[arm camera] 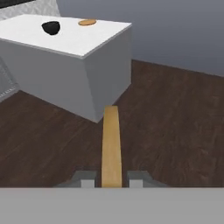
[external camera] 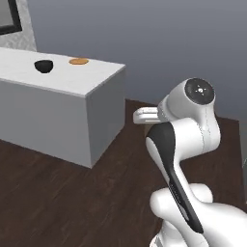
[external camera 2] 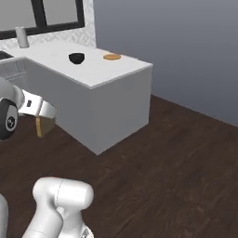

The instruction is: Start the toaster. Once the lever pops up, take the bread to the plate on the dining counter.

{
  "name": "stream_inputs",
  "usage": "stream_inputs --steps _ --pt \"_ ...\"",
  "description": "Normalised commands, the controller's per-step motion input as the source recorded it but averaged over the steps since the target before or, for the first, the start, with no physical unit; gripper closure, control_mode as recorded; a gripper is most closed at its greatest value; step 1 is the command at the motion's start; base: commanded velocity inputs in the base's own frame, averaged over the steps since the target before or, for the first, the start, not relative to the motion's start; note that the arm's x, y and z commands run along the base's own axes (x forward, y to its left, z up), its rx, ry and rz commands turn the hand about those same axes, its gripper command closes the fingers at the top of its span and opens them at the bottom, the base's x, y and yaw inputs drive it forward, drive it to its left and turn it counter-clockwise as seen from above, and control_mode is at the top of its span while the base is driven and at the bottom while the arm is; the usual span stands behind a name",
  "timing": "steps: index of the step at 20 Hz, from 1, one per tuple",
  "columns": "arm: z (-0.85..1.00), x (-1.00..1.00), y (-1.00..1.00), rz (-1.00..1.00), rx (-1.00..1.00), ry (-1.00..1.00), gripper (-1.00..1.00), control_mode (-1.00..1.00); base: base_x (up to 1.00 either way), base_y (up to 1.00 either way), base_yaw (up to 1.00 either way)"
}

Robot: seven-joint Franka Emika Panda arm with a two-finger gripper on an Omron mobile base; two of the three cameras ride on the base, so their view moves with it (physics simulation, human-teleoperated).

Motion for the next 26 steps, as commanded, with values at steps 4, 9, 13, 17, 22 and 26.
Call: stream_inputs --steps 4,9,13,17,22,26 --pt "0.0 0.0 0.0 0.0 0.0 0.0 1.0 1.0 1.0 0.18 -0.38" --pt "0.0 0.0 0.0 0.0 0.0 0.0 1.0 1.0 1.0 0.01 -0.32" --pt "0.0 0.0 0.0 0.0 0.0 0.0 1.0 1.0 1.0 0.01 -0.17" --pt "0.0 0.0 0.0 0.0 0.0 0.0 1.0 1.0 1.0 0.0 -0.13" --pt "0.0 0.0 0.0 0.0 0.0 0.0 1.0 1.0 1.0 0.01 -0.14" --pt "0.0 0.0 0.0 0.0 0.0 0.0 1.0 1.0 1.0 0.08 -0.1"
